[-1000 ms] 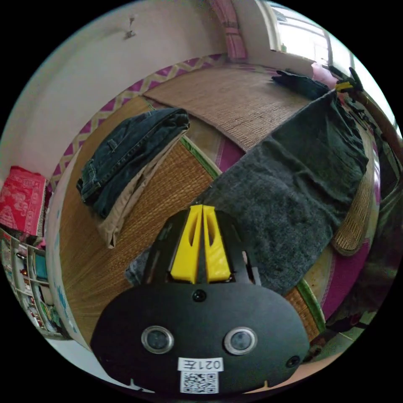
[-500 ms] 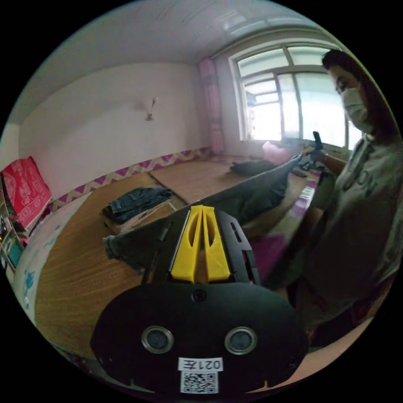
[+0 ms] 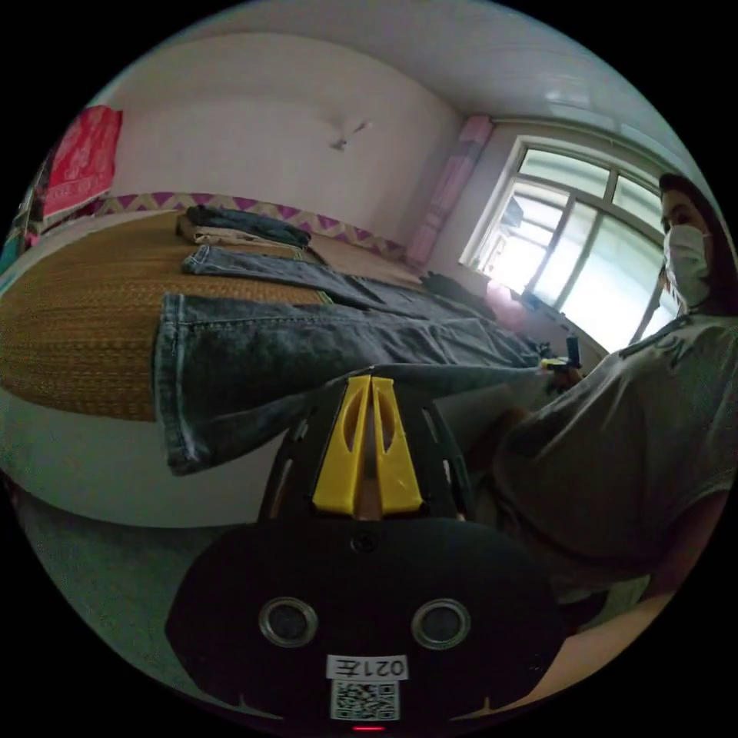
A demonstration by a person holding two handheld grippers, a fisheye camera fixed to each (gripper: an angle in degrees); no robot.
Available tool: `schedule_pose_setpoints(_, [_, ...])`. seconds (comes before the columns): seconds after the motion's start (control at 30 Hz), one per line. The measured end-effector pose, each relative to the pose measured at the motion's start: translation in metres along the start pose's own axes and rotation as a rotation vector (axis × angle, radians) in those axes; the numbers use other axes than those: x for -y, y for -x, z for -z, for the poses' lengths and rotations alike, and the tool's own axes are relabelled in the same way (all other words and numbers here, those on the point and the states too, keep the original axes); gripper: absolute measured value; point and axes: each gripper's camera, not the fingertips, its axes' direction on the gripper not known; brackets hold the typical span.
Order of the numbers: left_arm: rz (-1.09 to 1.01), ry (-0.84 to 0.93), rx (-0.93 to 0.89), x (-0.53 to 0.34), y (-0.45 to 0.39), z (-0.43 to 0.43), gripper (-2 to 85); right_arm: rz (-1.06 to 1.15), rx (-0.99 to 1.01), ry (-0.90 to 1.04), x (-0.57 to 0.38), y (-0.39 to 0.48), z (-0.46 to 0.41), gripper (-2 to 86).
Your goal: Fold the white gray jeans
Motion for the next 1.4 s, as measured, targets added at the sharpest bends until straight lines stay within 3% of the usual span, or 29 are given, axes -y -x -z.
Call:
schedule_pose_setpoints(0.07, [0.031,-0.049,0.088,0.001,0.004,0.013,0.2,-0.002,-0.014,0.011,-0.002,0.001,0.0,-0.5])
schedule_pose_setpoints(0.13, [0.102,-0.135,0.307,0.003,0.013,0.03,3.6,-0.017,-0.031,0.022,-0.006,-0.001,-0.001,-0.3])
schedule_pose_setpoints(0.23, [0.154,-0.131,0.457,0.013,0.032,0.032,8.6,-0.029,-0.044,0.035,-0.007,-0.003,-0.003,-0.1])
schedule_pose_setpoints(0.6, [0.211,-0.031,0.688,0.04,0.058,0.025,12.0,-0.065,-0.043,0.024,-0.018,-0.012,-0.005,-0.3])
schedule_pose_setpoints(0.77, [0.141,0.0,0.585,0.049,0.062,0.02,5.1,-0.083,-0.027,0.01,-0.024,-0.017,-0.004,-0.3])
schedule_pose_setpoints(0.87, [0.191,0.0,0.473,0.062,0.073,0.029,3.9,-0.084,-0.027,0.014,-0.025,-0.018,-0.003,-0.4])
schedule_pose_setpoints(1.07, [0.084,-0.089,0.404,0.14,0.056,0.069,3.4,-0.03,0.022,-0.052,-0.02,-0.007,0.022,-0.5])
schedule_pose_setpoints(1.13, [0.082,-0.024,0.385,0.187,0.061,0.066,3.7,-0.013,0.015,-0.098,-0.014,-0.004,0.036,-0.5])
schedule_pose_setpoints(1.23, [0.126,0.132,0.406,0.228,0.093,0.032,4.1,-0.023,-0.014,-0.022,-0.006,-0.009,0.025,-0.6])
schedule_pose_setpoints(1.4, [0.325,0.493,0.425,0.211,0.18,-0.056,4.5,-0.073,-0.011,0.081,-0.007,-0.017,-0.014,-0.4])
